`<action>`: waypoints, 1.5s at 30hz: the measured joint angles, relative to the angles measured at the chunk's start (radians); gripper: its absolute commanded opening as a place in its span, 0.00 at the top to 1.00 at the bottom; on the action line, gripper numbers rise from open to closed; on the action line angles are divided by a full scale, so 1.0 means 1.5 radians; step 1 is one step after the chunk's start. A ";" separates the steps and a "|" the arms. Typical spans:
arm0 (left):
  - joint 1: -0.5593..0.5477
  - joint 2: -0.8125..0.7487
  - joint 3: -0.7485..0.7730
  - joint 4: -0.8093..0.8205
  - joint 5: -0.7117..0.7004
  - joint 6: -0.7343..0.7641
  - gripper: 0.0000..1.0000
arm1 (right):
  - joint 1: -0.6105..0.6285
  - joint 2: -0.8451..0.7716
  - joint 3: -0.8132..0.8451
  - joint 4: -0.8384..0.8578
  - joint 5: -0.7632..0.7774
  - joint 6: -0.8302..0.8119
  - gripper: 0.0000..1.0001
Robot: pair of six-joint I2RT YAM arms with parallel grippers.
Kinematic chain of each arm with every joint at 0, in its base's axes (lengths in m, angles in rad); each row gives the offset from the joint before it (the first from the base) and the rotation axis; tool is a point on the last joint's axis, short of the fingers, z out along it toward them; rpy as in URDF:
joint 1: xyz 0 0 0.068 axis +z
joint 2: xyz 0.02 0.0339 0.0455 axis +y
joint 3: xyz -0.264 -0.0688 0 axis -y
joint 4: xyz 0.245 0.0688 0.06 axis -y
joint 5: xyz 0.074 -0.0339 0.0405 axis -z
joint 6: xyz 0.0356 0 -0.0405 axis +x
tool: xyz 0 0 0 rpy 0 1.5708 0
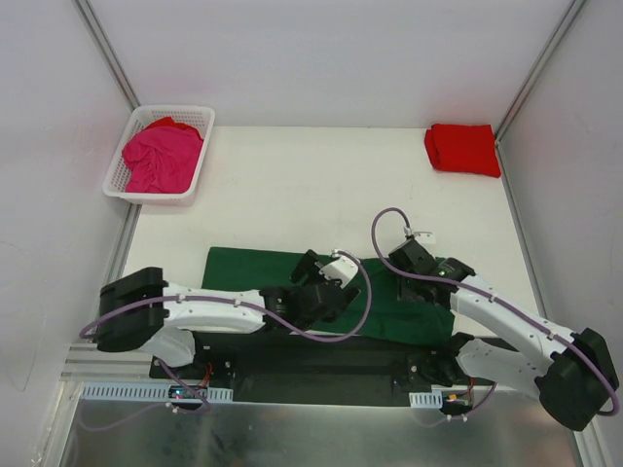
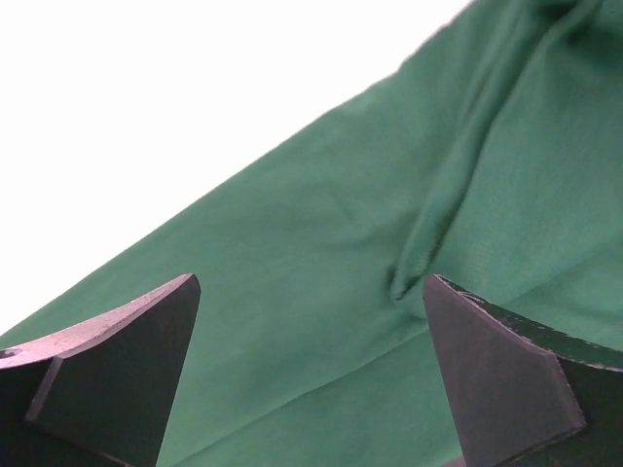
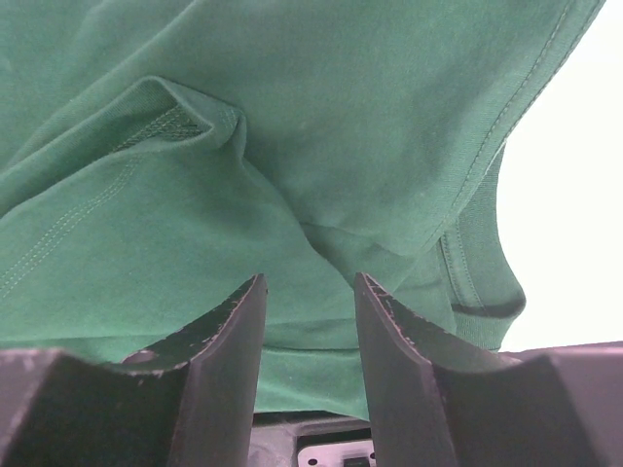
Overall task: Fold and stack the t-shirts
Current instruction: Fold the other side of the tshirt into a rectangle
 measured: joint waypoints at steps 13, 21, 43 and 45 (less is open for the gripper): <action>0.005 -0.235 -0.038 -0.050 -0.035 -0.007 0.25 | 0.000 -0.090 0.017 -0.028 0.020 0.002 0.57; 0.009 -0.164 -0.028 -0.045 0.090 -0.053 0.92 | 0.000 -0.168 0.016 -0.022 0.013 0.014 0.99; 0.106 0.017 0.024 0.167 0.547 -0.159 1.00 | -0.087 -0.104 -0.047 0.154 -0.155 -0.011 0.99; 0.117 0.037 0.017 0.186 0.577 -0.175 1.00 | -0.140 -0.104 -0.057 0.170 -0.195 -0.021 0.99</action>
